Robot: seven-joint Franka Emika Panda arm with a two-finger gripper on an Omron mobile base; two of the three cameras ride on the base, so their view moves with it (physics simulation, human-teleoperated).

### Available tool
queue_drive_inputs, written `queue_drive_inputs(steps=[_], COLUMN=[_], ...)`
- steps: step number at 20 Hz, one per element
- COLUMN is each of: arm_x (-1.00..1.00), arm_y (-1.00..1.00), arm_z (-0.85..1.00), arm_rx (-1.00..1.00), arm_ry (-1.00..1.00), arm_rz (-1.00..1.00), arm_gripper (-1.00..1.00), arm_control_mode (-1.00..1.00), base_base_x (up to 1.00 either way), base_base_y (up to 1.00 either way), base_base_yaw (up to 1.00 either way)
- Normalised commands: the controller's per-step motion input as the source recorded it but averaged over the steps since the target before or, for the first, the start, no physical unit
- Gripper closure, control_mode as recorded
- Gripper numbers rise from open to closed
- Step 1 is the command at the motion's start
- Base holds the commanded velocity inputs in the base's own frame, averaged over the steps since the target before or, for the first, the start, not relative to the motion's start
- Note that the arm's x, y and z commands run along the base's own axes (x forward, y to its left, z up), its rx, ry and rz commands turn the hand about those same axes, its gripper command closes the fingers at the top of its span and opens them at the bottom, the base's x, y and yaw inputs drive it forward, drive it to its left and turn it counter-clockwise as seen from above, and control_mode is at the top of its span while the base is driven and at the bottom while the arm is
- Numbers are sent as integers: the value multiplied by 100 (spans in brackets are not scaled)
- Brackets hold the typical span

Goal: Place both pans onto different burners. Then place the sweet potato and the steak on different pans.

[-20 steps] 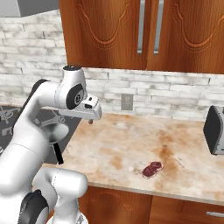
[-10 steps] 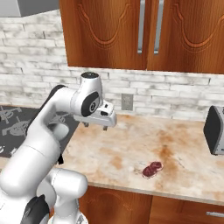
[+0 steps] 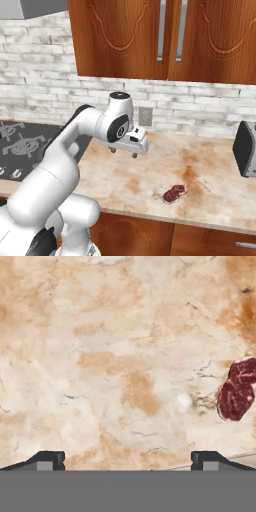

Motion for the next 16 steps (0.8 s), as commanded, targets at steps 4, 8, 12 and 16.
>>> queue_drive_inputs(steps=[4,8,12,16], arm_x=[-10,-3,-1,0], arm_y=[-52,-50,-47,-40], arm_z=[-18,-15,-18,-15], arm_rx=[0,0,0,0], arm_ry=[0,0,0,0], arm_rz=[0,0,-1,-3], arm_gripper=[-100,-100,-100,-100], arm_control_mode=[-100,-100,-100,-100], base_base_x=[0,0,0,0], base_base_y=[0,0,0,0], base_base_yaw=[0,0,0,0])
